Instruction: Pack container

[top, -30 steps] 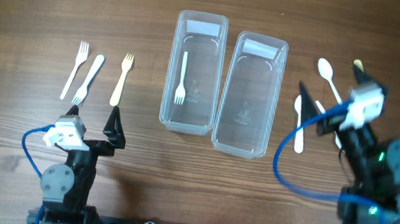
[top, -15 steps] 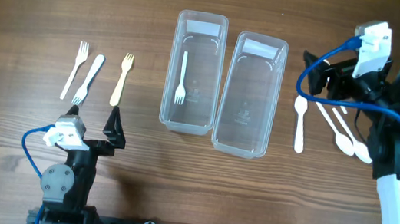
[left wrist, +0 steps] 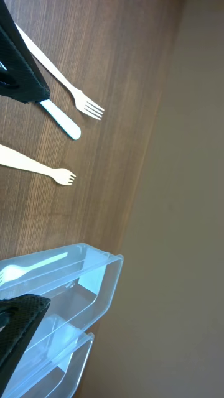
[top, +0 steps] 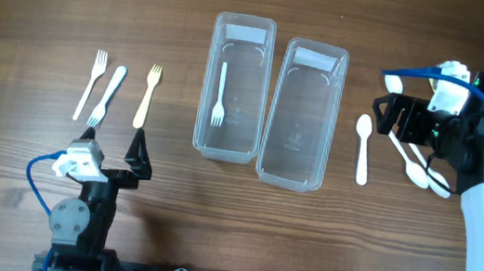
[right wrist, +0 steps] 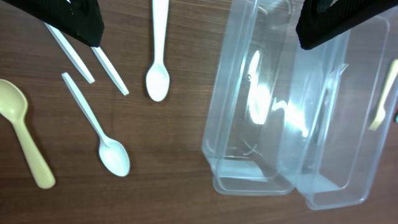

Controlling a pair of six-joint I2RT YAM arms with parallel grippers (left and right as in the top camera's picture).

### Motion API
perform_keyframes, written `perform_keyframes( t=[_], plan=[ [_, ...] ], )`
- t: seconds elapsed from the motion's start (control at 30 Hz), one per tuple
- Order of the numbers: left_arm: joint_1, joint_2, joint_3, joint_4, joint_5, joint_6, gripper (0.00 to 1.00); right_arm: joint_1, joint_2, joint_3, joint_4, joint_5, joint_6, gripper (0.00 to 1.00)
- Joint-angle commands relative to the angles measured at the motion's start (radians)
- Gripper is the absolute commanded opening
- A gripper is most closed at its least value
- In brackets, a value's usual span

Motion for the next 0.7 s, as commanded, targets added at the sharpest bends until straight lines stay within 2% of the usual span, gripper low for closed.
perform_keyframes(
  t=[0.0, 0.13, 0.23, 0.37, 0.67],
  plan=[
    [-0.001, -0.007, -0.005, -0.005, -0.002, 0.009, 1.00, -0.003, 0.016, 0.012, -0.034, 0.055, -0.032, 1.00],
    [-0.001, -0.007, -0.005, -0.005, -0.002, 0.009, 1.00, -0.003, 0.109, 0.012, -0.163, 0.276, -0.017, 1.00],
    [-0.001, -0.007, -0.005, -0.005, -0.002, 0.009, 1.00, -0.003, 0.184, 0.012, -0.205, 0.275, -0.016, 1.00],
    [-0.001, -0.007, -0.005, -0.005, -0.002, 0.009, 1.00, -0.003, 0.267, 0.012, -0.176, 0.155, -0.022, 1.00],
    [-0.001, -0.007, -0.005, -0.005, -0.002, 0.009, 1.00, 0.000, 0.349, 0.011, -0.172, 0.259, -0.039, 1.00]
  ],
)
